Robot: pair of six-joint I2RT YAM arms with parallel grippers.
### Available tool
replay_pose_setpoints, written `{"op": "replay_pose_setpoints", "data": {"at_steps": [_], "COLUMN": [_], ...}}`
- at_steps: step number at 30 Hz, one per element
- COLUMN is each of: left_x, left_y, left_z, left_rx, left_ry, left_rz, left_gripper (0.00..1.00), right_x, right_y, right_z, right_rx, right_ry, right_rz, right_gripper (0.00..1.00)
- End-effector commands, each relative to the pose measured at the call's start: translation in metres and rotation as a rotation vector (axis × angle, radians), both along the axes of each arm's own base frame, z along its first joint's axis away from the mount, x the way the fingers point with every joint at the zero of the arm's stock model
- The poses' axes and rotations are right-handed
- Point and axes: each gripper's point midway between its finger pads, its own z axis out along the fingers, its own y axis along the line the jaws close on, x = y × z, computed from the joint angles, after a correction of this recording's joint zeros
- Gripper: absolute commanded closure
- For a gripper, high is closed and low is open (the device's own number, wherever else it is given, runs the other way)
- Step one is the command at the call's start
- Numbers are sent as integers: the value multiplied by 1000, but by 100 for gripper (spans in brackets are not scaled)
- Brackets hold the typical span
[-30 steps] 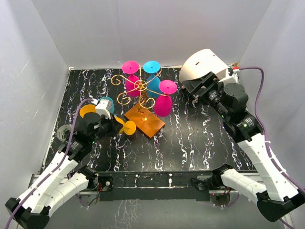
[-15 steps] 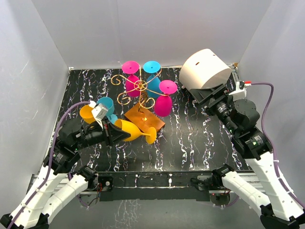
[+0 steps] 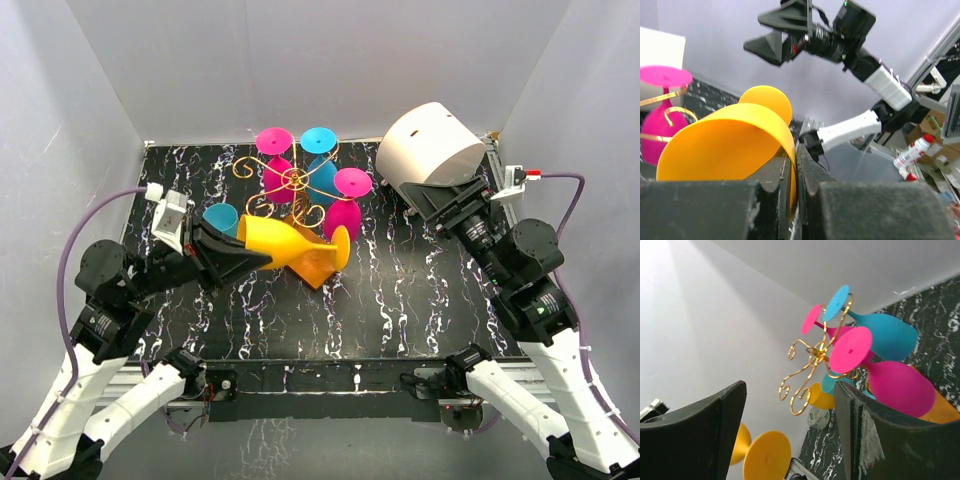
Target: Place the wine glass upside down on the wine glass rack
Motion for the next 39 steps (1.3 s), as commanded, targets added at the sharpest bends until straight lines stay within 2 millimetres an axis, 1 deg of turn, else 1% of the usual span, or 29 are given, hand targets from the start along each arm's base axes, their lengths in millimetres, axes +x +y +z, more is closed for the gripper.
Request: {"op": "replay_pose_setpoints", "data": {"at_steps": [1,5,9,14,17,19,25,31,34,36,39], "left_x": [19,38,55,72,81,87,107,131,140,146,145], "left_y": [0,-2,-2,-9,-16,-21,-32,-43,-55,-68,-88], "left_z": [52,77,101,122,131,134,140,143,141,137,134], "left_rx": [-124,-199,-276,-328,-354,-363,-395,-412,-401,-382,-350], "left_ry": [-126,-205,-271,-329,-348,-358,-380,-401,-413,-429,-468], "left_rz": [74,135,186,204,193,183,190,211,209,211,204], "left_gripper": [100,100,100,100,100,100,100,100,100,100,100], "right_x": [-16,-24,-27,-26,-24,-19,-4,11,19,24,35], "right_y": [6,11,15,24,30,34,41,39,36,36,34], "right_z": [47,63,71,74,79,83,91,106,112,116,118], "right_rx": [34,43,56,98,153,190,273,412,469,500,537], "right_ry": [-215,-301,-335,-340,-338,-328,-295,-249,-222,-202,-151], "right_rz": [69,110,138,191,229,245,267,251,228,216,181], "right_gripper": [32,33,34,36,39,43,50,50,50,50,50]}}
